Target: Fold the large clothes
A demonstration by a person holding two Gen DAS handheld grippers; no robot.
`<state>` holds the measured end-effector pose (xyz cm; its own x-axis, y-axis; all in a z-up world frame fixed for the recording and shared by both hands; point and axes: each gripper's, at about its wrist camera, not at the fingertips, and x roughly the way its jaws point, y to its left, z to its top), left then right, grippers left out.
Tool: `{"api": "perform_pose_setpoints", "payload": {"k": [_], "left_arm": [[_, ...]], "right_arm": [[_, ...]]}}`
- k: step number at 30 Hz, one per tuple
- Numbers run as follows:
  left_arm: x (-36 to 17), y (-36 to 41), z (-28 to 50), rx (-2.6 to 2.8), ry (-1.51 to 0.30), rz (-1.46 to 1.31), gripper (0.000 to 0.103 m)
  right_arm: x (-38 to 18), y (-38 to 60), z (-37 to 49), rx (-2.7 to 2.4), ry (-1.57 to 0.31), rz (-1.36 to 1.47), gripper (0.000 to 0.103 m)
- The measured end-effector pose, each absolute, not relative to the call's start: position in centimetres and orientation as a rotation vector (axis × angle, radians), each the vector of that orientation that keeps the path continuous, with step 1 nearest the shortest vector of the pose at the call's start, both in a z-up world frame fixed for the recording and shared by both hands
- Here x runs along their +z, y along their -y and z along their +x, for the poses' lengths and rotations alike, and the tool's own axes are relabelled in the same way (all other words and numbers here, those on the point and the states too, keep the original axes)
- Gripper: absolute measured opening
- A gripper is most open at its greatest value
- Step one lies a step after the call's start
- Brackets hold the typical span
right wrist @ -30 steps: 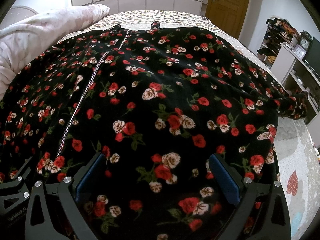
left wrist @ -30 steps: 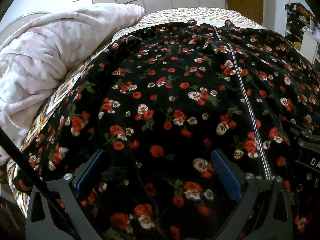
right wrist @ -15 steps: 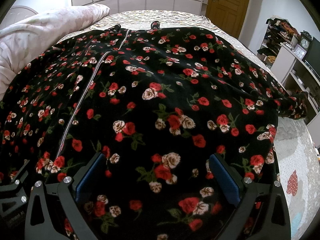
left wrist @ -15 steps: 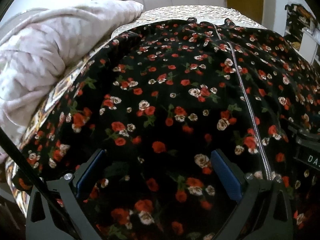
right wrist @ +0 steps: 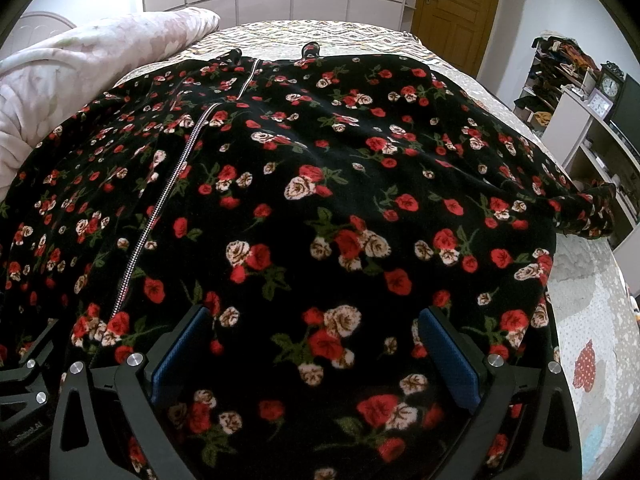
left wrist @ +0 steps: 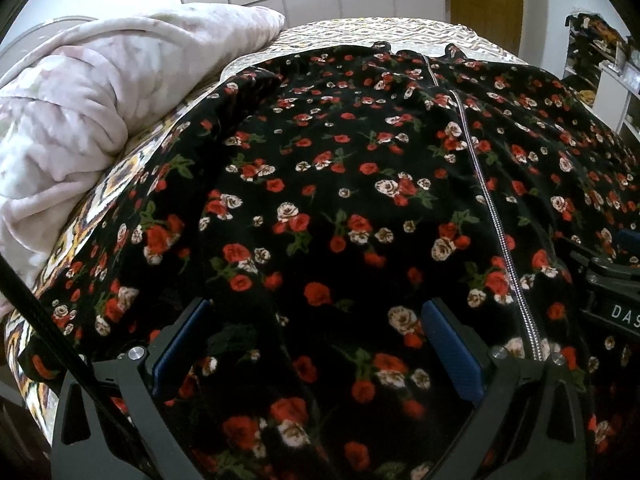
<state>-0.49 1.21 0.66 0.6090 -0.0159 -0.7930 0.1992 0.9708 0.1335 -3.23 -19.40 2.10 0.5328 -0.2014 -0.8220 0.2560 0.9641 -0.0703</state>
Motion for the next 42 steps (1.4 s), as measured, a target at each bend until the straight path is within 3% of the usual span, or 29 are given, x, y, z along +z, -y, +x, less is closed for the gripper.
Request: {"api": "perform_pose_setpoints", "payload": {"k": [6, 10, 17, 22, 26, 28, 29, 30, 32, 42], "left_arm": [[1.2, -1.7, -0.8, -0.153, -0.910, 0.198, 0.102], [2.9, -3.0, -1.7, -0.193, -0.913, 0.200, 0.085], [7.3, -14.1, -0.9, -0.060, -0.843, 0.124, 0.085], [5.9, -23.5, 2.6, 0.040, -0.921, 0.011, 0.085], [3.3, -26.7, 4.1, -0.071, -1.027, -0.091, 0.085], [2.0, -26.5, 4.8, -0.134, -1.084, -0.108, 0.062], [1.5, -26.3, 5.1, -0.165, -1.111, -0.121, 0.033], [1.4, -26.2, 5.2, -0.158, -1.116, -0.121, 0.028], [2.4, -26.1, 5.6, -0.099, -1.091, -0.078, 0.008], [9.3, -30.0, 11.8, 0.331, -0.897, 0.088, 0.007]], "right_arm": [[2.1, 19.5, -3.1, -0.274, -0.973, 0.059, 0.103], [1.9, 19.5, -2.9, -0.270, -0.981, 0.066, 0.103], [1.8, 20.6, -2.7, -0.231, -0.997, 0.093, 0.103], [1.9, 20.3, -2.8, -0.237, -0.984, 0.080, 0.103], [1.8, 19.7, -2.9, -0.244, -0.976, 0.068, 0.103], [1.8, 19.6, -2.8, -0.245, -0.976, 0.068, 0.103], [1.8, 19.6, -2.9, -0.246, -0.976, 0.066, 0.103], [1.8, 19.6, -2.9, -0.247, -0.976, 0.064, 0.103], [1.9, 19.7, -2.9, -0.246, -0.976, 0.065, 0.103], [1.9, 19.7, -2.9, -0.250, -0.976, 0.059, 0.103]]}}
